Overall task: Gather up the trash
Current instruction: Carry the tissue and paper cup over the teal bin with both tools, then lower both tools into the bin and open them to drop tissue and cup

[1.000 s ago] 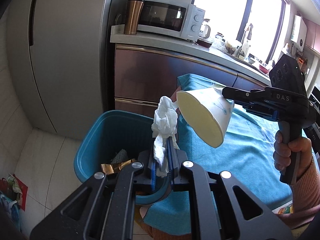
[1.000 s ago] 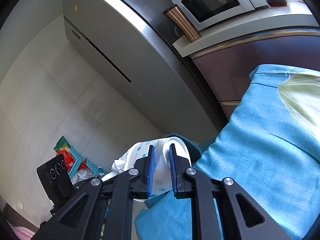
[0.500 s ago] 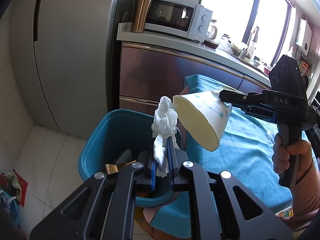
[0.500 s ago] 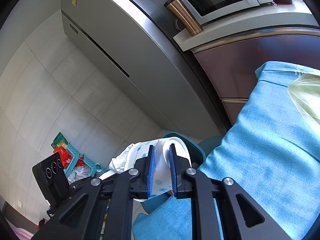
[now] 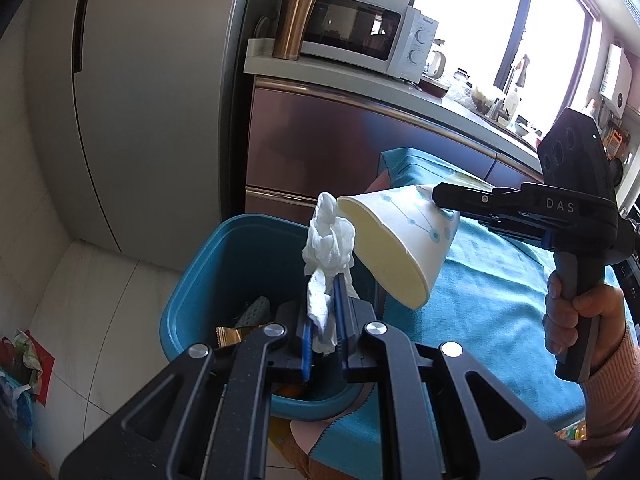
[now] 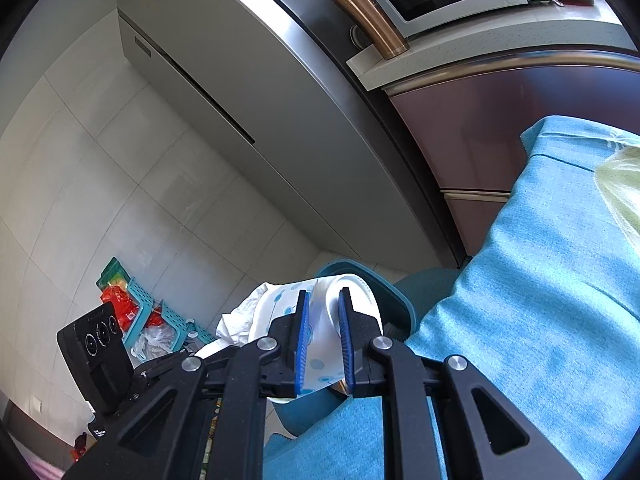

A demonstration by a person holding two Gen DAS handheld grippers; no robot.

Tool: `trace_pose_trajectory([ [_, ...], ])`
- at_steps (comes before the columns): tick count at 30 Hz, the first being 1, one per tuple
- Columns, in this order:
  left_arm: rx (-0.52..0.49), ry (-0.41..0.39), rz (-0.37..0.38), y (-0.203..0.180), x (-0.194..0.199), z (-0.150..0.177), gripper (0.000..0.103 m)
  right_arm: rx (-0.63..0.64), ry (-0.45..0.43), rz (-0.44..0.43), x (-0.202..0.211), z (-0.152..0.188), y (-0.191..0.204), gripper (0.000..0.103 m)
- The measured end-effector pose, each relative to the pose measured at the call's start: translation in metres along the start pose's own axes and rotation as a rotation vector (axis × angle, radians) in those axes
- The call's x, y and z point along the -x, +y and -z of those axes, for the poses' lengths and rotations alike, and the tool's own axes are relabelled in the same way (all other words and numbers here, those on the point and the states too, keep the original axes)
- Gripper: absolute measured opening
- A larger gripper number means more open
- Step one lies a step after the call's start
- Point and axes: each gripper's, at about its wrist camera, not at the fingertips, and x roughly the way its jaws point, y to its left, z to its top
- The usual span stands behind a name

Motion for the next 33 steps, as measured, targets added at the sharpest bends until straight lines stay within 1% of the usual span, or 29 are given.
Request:
trace_pose_trajectory([
  [10, 0.028, 0.017, -0.016, 0.005, -0.013, -0.001, 0.010, 0.006, 0.029, 0.013, -0.015, -0.002, 0.001, 0.013],
  [23, 0.057, 0.027, -0.015, 0.011, -0.026, 0.000, 0.010, 0.000, 0.061, 0.037, -0.031, -0.001, -0.004, 0.013],
  [33, 0.074, 0.050, -0.025, 0.016, -0.038, 0.000, 0.010, 0.001, 0.089, 0.058, -0.045, 0.000, -0.001, 0.013],
])
